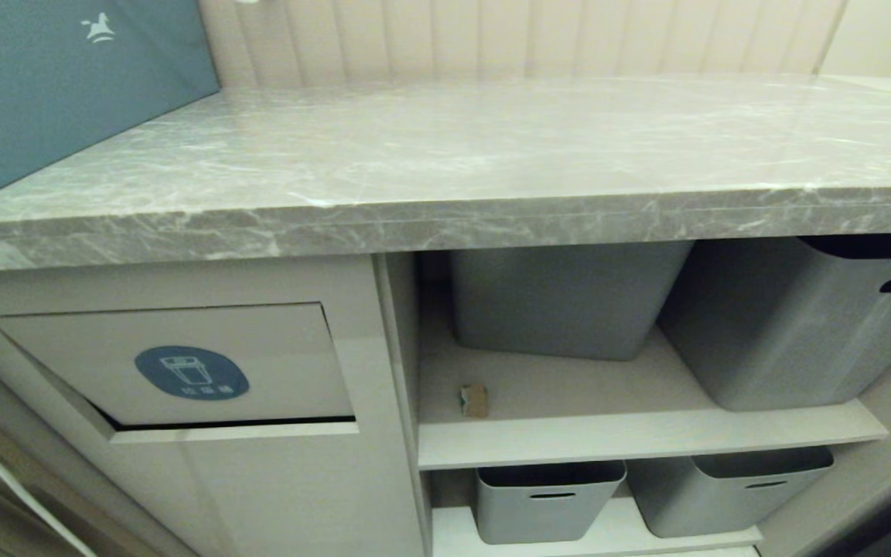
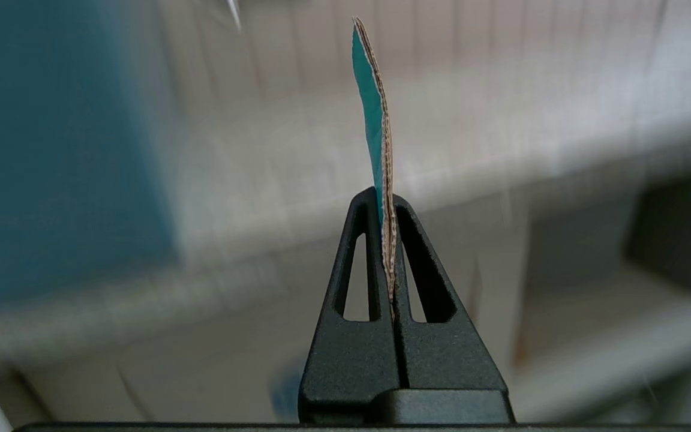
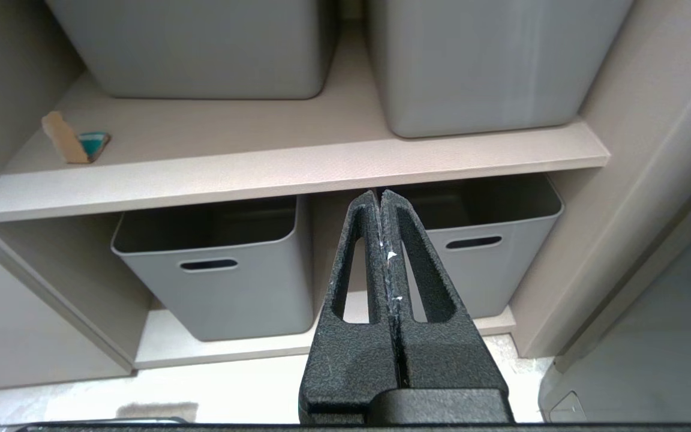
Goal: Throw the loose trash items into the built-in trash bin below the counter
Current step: Put the garbage in the trash can
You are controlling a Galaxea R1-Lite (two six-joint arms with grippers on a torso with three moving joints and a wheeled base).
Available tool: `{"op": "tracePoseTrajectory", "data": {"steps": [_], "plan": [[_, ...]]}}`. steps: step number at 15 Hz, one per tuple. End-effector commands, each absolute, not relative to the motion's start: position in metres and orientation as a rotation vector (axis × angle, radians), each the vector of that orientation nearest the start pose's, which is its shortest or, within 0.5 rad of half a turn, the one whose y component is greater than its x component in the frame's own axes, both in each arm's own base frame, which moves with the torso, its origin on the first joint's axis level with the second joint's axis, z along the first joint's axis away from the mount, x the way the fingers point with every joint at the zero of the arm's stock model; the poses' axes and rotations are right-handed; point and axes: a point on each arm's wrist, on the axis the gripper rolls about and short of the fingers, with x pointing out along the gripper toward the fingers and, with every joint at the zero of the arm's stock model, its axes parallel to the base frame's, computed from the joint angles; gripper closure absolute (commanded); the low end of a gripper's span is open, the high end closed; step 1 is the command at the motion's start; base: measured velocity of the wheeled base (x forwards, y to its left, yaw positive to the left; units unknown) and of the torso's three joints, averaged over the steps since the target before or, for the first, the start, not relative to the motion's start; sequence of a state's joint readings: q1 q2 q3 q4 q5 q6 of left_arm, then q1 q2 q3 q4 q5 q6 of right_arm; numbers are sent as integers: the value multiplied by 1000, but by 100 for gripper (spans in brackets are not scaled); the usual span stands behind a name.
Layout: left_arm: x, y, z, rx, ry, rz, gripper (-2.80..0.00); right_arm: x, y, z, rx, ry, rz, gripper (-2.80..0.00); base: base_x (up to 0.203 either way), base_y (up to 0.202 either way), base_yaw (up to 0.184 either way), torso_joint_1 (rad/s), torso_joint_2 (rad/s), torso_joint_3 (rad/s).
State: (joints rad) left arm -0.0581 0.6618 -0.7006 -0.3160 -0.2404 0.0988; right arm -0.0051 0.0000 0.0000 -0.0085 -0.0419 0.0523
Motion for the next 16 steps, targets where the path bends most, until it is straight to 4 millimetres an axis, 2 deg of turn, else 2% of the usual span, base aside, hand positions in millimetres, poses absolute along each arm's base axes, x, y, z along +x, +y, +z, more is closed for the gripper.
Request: {"op": "tracePoseTrajectory", "data": {"steps": [1,7,9,11,13,16], "plan": [[13,-6,267,120,-264,-286,0,-23,-1,76,54,-7,-46,0,0,0,0,0,0,0],[33,-9,138,64,246,-373,0,-23,-1,76,57,-7,-46,0,0,0,0,0,0,0],[44,-10,123,43,372,-401,0,-23,-1,76,57,-7,-47,0,0,0,0,0,0,0],[60,-11,121,26,464,-415,0,-23,-1,76,57,-7,-47,0,0,0,0,0,0,0],[87,-13,126,14,528,-419,0,-23,-1,76,57,-7,-47,0,0,0,0,0,0,0],[140,-16,123,12,574,-421,0,-23,-1,76,57,-6,-46,0,0,0,0,0,0,0]]}}
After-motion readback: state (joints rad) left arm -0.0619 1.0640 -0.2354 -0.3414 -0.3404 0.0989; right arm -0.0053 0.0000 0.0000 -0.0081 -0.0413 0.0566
